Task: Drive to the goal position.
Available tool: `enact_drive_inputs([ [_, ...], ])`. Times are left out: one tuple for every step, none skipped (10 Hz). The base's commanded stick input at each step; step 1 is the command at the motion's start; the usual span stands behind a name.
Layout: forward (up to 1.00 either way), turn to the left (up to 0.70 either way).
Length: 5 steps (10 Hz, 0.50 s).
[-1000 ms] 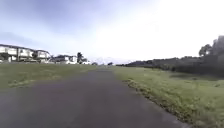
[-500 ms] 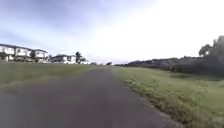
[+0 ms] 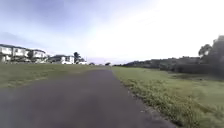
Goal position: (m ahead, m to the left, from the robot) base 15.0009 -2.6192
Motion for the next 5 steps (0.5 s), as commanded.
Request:
enact_drive_inputs([
  [1.0, 0.15],
  [1.0, 0.11],
  [1.0, 0.07],
  [1.0, 0.03],
  [1.0, 0.0],
])
